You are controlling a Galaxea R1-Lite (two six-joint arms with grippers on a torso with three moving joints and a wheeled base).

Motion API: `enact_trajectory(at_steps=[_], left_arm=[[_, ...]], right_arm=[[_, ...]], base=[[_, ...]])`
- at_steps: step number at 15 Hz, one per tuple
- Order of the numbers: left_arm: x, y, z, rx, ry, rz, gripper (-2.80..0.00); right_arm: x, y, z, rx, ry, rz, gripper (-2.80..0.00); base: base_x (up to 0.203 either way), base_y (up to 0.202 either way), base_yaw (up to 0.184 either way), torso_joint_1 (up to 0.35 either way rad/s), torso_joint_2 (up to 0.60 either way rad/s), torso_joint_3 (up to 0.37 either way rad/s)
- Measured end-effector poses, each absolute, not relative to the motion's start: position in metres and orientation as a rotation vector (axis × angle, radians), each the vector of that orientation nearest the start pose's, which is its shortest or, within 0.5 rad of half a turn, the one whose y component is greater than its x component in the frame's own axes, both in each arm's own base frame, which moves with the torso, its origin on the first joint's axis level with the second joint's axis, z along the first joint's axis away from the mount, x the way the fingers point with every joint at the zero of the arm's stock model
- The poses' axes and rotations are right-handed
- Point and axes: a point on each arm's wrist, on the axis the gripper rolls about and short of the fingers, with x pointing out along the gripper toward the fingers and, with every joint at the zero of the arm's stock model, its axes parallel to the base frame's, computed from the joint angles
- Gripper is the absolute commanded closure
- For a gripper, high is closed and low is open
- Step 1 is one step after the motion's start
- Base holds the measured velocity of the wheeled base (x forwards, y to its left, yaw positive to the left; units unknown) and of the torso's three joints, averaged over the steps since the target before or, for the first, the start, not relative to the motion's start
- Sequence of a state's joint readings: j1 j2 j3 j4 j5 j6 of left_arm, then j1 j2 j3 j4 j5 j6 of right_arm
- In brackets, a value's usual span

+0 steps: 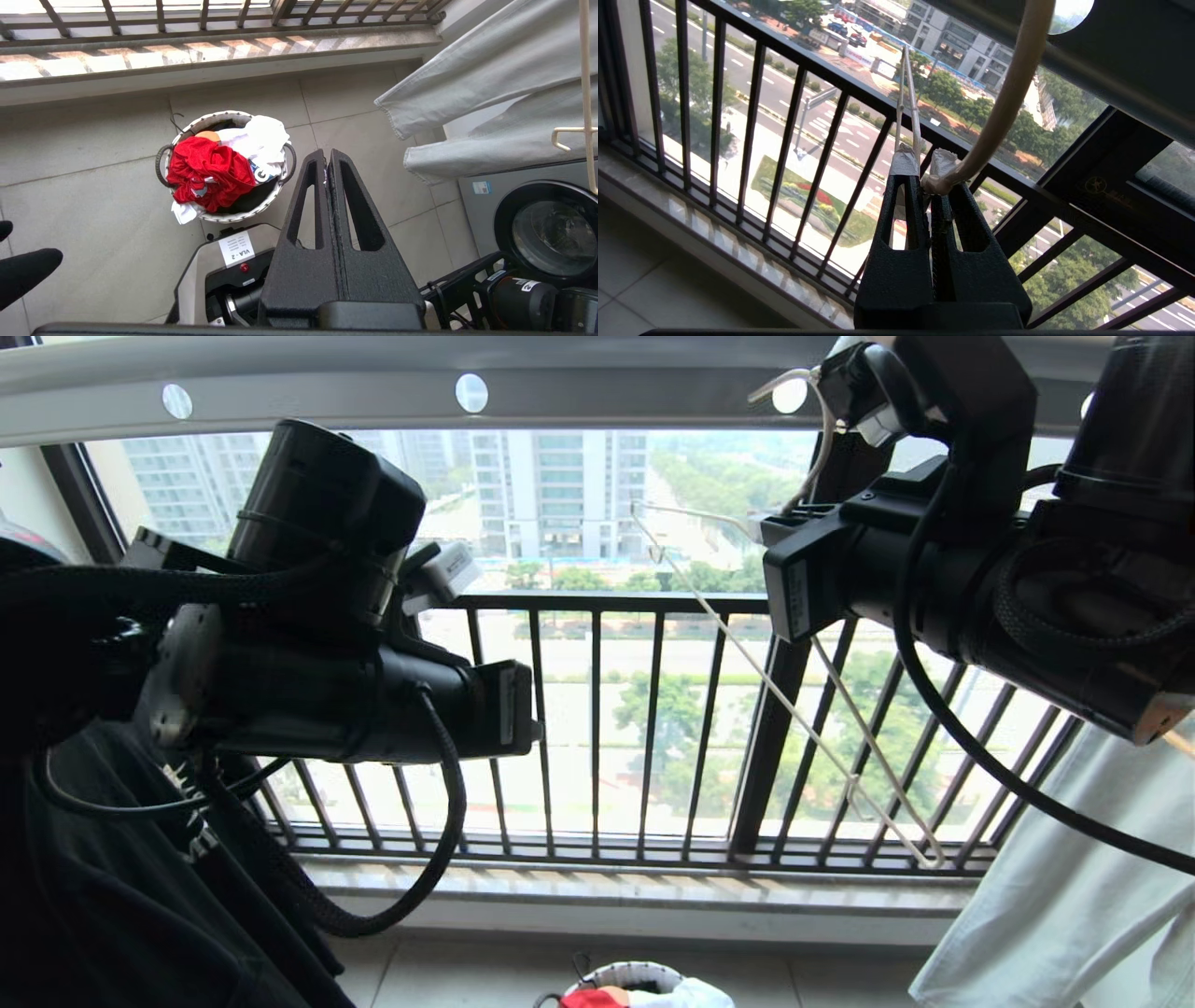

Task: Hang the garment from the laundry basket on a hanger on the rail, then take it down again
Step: Hang the clothes rack on the clothesline

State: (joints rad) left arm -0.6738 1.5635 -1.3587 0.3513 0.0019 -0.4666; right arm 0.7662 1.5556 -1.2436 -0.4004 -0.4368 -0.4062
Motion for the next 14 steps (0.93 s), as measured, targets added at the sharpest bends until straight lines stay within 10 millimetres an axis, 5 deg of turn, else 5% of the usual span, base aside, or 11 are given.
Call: enact_trajectory(at_steps=[14], left_arm=[[0.190,-0.152,0.310,-0.264,0.585,-0.544,0.00]], right_arm=[[0.206,0.179,0.329,-0.352,-0.127,0.212,0.00]], base=[[0.000,0.000,0.000,0.000,0.00,0.000]])
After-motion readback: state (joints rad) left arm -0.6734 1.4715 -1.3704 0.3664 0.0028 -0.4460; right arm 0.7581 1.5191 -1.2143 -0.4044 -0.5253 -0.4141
